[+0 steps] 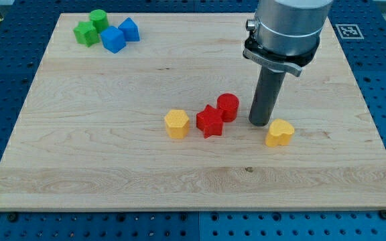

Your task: Nudge the heart a little bit down

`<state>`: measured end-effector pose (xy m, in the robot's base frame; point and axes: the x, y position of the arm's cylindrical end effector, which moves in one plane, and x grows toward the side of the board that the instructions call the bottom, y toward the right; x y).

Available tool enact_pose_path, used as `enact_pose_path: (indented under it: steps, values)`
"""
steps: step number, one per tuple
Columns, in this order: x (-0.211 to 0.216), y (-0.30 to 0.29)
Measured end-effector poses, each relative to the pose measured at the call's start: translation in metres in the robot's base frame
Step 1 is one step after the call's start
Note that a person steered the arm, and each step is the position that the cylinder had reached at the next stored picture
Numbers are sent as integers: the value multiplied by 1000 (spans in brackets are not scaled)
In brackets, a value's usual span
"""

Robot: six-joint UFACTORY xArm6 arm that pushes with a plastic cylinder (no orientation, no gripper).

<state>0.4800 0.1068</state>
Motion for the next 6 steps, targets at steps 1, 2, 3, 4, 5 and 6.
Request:
enact_pose_path:
  steps: [1,2,3,4,5,6]
  values:
    - [-9,1]
    - [-21,5]
    - [-7,5]
    - [34,4]
    - [54,-7]
    - [50,-39]
